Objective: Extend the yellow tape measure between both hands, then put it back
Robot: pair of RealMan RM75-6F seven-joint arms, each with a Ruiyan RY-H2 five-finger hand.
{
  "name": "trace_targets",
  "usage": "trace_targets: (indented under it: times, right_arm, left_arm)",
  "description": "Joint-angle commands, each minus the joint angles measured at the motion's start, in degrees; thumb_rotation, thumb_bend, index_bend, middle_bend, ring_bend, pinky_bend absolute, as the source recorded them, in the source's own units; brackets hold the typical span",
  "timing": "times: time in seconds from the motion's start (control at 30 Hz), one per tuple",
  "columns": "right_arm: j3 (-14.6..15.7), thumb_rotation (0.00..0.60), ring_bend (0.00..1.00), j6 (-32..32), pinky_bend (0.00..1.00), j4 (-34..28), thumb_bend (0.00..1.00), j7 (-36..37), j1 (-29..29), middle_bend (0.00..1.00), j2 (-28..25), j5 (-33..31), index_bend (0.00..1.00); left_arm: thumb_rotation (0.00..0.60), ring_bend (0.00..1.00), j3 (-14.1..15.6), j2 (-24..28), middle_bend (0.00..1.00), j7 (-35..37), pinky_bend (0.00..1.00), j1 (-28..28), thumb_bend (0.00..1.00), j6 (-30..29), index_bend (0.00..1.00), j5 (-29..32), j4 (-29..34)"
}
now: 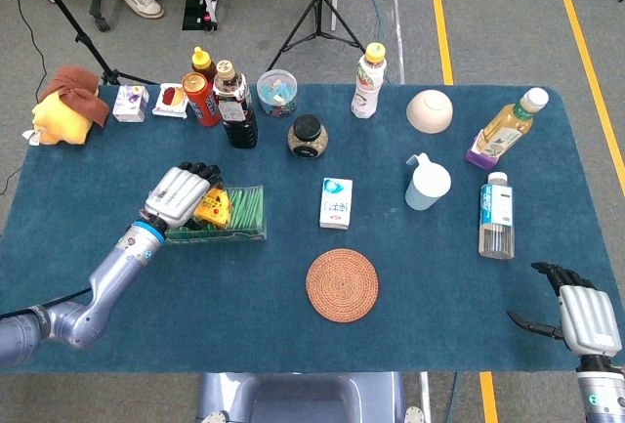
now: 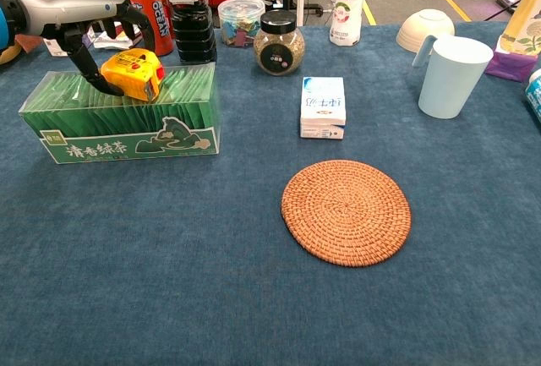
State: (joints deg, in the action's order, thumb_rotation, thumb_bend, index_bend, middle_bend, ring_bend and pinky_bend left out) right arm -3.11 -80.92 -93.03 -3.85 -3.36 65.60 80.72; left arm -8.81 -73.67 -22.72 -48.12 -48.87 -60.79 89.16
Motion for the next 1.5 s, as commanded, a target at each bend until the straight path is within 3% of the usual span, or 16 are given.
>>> trace_targets:
  times: [0.03, 0.47, 0.97, 1.5]
  right_arm:
    - [0.00, 0.360, 0.30, -0.06, 0.37, -0.05, 0.14, 0.03, 0.03, 0.29, -0.03, 0.03, 0.24]
    - [-0.22, 0.359, 0.31, -0.24, 0.38, -1.78, 0.14, 0.64, -0.64, 0.30, -0.74, 1.75, 0.24]
    - [-1.82, 0.356, 0.32, 3.02, 0.41, -7.14, 0.17, 7.28, -5.43, 0.30, -0.55, 5.53, 0.24]
    - [-4.81, 0.358, 0.29, 7.07, 0.41, -12.26, 0.18, 15.83, -10.13, 0.26, 4.57, 2.76, 0.17]
  left_arm:
    - [0.600, 0.28, 0.05, 0.22, 0.30, 0.18, 0.31, -0.17, 0.18, 0.34, 0.44, 0.51, 0.22]
    - [0.600, 0.43, -1.14, 1.30, 0.44, 4.85, 0.52, 0.26, 0.26, -2.21, 0.55, -3.75, 1.03]
    - [0.600, 0.46, -2.71, 6.54, 0.49, 7.82, 0.54, -3.86, 0.29, 4.06, 0.60, -6.11, 6.57]
    - [0.600, 0.46, -4.58, 5.44, 0.50, 8.47, 0.54, -9.68, 0.30, 9.05, 0.62, -3.09, 9.14]
